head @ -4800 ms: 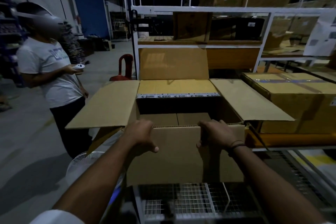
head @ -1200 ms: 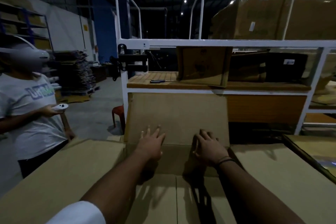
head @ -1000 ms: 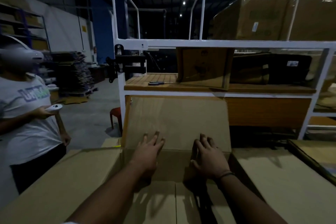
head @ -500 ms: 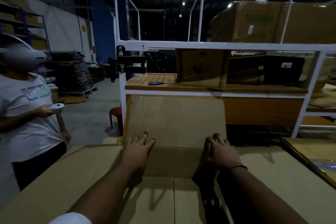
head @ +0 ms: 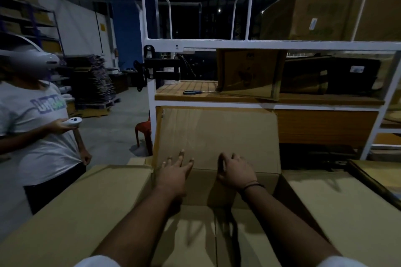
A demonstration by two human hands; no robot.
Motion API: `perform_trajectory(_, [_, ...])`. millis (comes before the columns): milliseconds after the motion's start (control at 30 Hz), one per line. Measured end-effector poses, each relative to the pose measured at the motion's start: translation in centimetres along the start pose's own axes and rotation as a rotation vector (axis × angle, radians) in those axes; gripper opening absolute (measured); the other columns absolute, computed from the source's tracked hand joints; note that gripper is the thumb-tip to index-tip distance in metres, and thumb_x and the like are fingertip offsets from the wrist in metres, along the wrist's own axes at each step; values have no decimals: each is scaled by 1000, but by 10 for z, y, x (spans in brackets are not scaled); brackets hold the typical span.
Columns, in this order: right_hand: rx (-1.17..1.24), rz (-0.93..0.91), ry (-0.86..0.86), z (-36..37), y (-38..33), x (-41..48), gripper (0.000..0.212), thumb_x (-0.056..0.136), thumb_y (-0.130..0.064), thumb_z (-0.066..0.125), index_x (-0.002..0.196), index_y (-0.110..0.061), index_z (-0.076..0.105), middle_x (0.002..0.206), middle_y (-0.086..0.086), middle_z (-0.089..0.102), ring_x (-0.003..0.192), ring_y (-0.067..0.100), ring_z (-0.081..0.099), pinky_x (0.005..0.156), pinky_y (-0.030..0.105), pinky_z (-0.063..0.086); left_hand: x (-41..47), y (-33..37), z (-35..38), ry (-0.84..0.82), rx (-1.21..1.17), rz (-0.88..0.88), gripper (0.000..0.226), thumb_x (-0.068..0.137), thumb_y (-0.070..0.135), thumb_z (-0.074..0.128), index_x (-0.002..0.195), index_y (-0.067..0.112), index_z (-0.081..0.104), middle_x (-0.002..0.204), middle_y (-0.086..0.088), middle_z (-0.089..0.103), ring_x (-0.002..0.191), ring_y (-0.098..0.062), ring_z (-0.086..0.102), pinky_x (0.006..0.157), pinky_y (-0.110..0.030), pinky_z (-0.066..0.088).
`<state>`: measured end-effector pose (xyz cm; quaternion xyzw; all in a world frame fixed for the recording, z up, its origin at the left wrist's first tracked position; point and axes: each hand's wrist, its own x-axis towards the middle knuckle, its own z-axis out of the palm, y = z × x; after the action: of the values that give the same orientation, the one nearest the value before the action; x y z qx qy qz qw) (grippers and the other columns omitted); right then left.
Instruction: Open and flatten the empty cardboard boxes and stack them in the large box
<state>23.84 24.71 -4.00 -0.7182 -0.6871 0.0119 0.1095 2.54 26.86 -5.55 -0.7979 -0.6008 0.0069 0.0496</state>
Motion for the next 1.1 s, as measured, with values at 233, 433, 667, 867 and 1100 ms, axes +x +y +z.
perform_trajectory(233, [-83, -72, 4, 10, -25, 3, 60, 95, -33, 59, 150, -32, 33, 135, 12, 51, 124, 36, 54, 101, 49, 45, 1, -2, -2, -6, -28, -9, 105, 88, 34, 76, 162, 47, 2, 170, 0, -20, 157, -37, 10, 127, -52, 15])
perform_trajectory(433, [-129, 10, -2, 10, 23, -6, 77, 100, -32, 56, 161, -41, 10, 140, 13, 49, 125, 36, 53, 100, 49, 49, 1, 1, -4, -1, -14, -23, 103, 88, 35, 76, 162, 46, 5, 171, -1, -16, 155, -38, 19, 126, -51, 22])
perform_trajectory(667, [-28, 232, -19, -7, 71, -20, 64, 103, -29, 47, 157, -45, 18, 138, 15, 51, 120, 36, 59, 95, 50, 53, 0, 0, -15, -76, -57, -34, 101, 86, 34, 72, 161, 48, 6, 171, 1, -17, 154, -39, 20, 122, -53, 30])
perform_trajectory(867, [65, 243, 59, -29, 80, -46, 69, 95, -36, 66, 154, -30, 33, 145, 15, 45, 122, 31, 58, 100, 45, 54, -8, 8, -18, -39, -107, -31, 94, 89, 60, 65, 163, 42, 10, 173, -3, -6, 154, -44, 16, 122, -56, 23])
perform_trajectory(1100, [12, 235, 160, -32, 107, -80, 74, 97, -42, 62, 159, -26, 26, 142, 13, 48, 126, 30, 52, 102, 42, 51, -16, 42, -14, 236, -131, 201, 83, 94, 60, 56, 163, 36, 16, 173, -5, 0, 157, -40, 11, 127, -52, 13])
